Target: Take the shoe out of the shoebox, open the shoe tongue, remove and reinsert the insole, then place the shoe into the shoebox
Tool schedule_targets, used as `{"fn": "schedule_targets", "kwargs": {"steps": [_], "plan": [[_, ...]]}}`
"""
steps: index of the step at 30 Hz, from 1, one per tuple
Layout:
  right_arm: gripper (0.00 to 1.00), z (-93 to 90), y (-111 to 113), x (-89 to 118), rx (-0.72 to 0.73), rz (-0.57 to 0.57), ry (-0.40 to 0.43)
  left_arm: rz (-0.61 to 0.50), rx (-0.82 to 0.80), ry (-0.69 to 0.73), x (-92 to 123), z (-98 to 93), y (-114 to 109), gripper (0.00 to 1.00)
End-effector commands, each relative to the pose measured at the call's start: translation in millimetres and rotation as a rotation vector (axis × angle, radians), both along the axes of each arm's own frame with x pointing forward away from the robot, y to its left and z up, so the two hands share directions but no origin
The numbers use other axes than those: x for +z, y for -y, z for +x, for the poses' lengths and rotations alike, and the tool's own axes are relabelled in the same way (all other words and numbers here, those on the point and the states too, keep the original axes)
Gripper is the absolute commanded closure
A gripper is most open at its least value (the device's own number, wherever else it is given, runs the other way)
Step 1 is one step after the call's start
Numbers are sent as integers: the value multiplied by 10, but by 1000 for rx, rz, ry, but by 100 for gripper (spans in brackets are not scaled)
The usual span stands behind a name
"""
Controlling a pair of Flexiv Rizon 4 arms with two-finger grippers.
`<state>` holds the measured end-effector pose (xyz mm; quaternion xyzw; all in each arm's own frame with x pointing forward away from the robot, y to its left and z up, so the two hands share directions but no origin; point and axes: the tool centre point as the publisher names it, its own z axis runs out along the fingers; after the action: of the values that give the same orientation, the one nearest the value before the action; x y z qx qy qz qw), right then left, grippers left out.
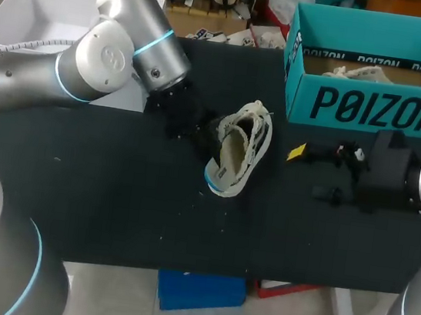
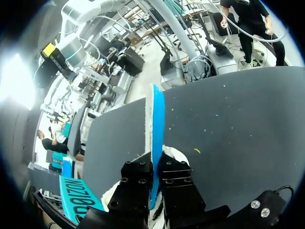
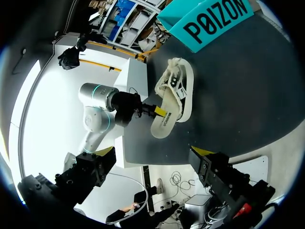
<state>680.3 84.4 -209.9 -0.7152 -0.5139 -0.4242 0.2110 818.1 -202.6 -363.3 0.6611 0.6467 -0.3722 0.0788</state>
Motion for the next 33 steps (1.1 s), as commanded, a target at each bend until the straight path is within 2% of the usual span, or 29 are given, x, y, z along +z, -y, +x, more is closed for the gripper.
{"fn": "schedule_targets", "kwargs": {"steps": [1,17,33], "plan": [[0,-18,17,10,1,1,1,-14,12,12,-50,35,28,100],[0,-18,17,10,1,1,1,-31,30,72,-35,247,225,100],[0,-18,17,10,1,1,1,-3,76,130,-184,457,282,100]]}}
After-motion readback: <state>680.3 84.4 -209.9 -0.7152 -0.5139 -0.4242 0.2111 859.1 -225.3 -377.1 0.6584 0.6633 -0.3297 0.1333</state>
